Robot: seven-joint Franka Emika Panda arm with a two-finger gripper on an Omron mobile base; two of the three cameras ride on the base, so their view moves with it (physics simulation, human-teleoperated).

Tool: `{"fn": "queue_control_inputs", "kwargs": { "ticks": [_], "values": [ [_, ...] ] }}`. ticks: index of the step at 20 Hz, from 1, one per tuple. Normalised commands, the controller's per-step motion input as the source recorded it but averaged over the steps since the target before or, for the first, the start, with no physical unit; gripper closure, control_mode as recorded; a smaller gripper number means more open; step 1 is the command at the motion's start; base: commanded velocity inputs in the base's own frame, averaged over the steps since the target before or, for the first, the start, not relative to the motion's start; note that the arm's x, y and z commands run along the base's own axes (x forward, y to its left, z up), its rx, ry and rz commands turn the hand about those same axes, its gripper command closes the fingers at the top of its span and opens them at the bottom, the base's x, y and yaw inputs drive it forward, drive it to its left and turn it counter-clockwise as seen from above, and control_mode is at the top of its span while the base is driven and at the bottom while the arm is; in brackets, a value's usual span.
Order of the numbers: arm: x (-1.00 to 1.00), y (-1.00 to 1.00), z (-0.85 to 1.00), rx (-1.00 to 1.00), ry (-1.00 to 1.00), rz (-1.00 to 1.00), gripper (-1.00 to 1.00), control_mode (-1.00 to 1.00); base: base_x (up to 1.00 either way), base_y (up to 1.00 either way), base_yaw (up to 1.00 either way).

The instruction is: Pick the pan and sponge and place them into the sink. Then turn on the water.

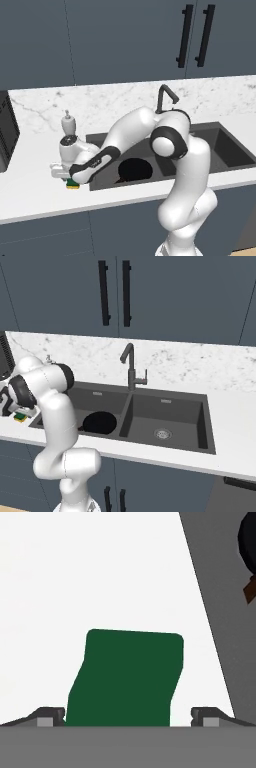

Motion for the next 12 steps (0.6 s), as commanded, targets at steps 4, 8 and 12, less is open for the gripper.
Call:
{"fn": "queue_control_inputs", "kwargs": {
  "ticks": [4, 8, 12],
  "values": [
    [0.0, 0.0, -0.2, -0.01, 0.0, 0.0, -1.0, -1.0, 0.0, 0.0, 0.0],
    [0.0, 0.01, -0.18, -0.01, 0.0, 0.0, -1.0, -1.0, 0.0, 0.0, 0.0],
    [0.0, 0.0, -0.07, 0.0, 0.0, 0.0, -1.0, -1.0, 0.0, 0.0, 0.0]
  ]
}}
